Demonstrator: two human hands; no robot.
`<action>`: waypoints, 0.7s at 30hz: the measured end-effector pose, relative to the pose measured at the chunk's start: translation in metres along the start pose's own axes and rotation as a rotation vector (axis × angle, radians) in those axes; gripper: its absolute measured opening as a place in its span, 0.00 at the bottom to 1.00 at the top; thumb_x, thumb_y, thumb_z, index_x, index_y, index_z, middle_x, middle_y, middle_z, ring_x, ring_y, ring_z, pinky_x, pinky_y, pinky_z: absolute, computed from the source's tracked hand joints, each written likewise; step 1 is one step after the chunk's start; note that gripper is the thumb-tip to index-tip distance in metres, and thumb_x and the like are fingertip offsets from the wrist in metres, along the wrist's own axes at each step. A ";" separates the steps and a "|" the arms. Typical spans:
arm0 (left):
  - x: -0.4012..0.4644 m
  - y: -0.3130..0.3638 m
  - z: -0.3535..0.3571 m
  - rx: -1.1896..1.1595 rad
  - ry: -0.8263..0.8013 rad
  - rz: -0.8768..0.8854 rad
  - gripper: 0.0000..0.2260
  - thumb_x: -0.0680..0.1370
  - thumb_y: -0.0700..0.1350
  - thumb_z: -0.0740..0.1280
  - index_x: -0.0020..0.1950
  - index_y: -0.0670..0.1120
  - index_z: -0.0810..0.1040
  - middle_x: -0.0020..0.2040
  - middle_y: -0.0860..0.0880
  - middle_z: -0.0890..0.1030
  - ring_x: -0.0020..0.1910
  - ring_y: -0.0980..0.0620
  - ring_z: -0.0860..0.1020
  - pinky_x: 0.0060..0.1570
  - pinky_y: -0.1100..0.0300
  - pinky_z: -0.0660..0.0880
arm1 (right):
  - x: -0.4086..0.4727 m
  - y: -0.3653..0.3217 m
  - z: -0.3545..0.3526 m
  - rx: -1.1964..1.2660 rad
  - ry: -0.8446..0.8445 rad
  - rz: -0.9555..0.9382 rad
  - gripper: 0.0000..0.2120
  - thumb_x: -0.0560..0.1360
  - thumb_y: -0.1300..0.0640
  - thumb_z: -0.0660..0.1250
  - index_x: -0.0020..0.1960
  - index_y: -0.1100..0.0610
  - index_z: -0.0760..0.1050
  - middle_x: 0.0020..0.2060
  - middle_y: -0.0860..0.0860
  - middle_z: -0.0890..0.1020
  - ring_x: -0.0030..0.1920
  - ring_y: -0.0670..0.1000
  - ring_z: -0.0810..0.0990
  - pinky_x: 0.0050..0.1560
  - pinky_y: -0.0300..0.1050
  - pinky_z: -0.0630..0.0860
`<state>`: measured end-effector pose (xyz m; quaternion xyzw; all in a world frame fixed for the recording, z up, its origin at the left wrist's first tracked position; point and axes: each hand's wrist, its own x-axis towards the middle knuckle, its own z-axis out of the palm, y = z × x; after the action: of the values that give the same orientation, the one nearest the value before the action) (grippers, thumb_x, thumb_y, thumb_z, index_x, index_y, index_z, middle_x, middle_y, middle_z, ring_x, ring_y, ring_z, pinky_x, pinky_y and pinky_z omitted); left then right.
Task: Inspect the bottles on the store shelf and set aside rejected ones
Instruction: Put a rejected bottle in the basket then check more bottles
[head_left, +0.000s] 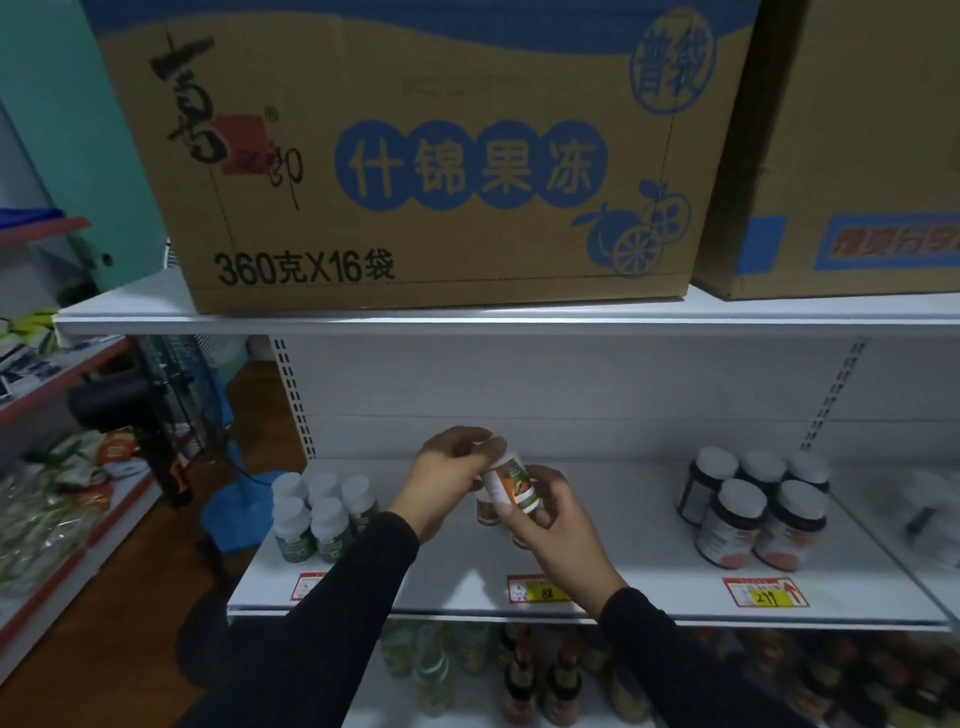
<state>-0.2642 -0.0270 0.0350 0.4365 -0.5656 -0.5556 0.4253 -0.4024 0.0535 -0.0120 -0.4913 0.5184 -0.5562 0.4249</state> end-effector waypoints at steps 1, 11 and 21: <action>0.000 0.000 0.000 -0.002 -0.020 0.003 0.11 0.77 0.45 0.71 0.56 0.42 0.80 0.51 0.44 0.83 0.48 0.48 0.82 0.46 0.56 0.80 | 0.001 0.001 0.000 -0.001 -0.002 0.005 0.19 0.75 0.58 0.71 0.64 0.53 0.71 0.56 0.50 0.82 0.52 0.46 0.83 0.49 0.41 0.79; -0.001 0.002 -0.002 0.004 0.022 -0.020 0.13 0.76 0.46 0.72 0.57 0.43 0.79 0.51 0.45 0.83 0.45 0.50 0.81 0.45 0.56 0.78 | 0.004 0.006 -0.001 0.040 -0.027 0.012 0.22 0.75 0.59 0.72 0.66 0.50 0.69 0.57 0.49 0.82 0.55 0.47 0.83 0.50 0.41 0.78; 0.000 0.002 -0.003 0.023 0.048 -0.013 0.12 0.75 0.47 0.72 0.56 0.44 0.80 0.50 0.46 0.83 0.44 0.51 0.81 0.40 0.59 0.75 | 0.006 0.007 0.001 0.062 -0.027 0.007 0.19 0.75 0.60 0.71 0.63 0.49 0.69 0.58 0.50 0.81 0.55 0.48 0.83 0.45 0.38 0.77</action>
<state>-0.2614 -0.0273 0.0373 0.4583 -0.5588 -0.5412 0.4299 -0.4029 0.0463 -0.0186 -0.4837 0.4966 -0.5639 0.4488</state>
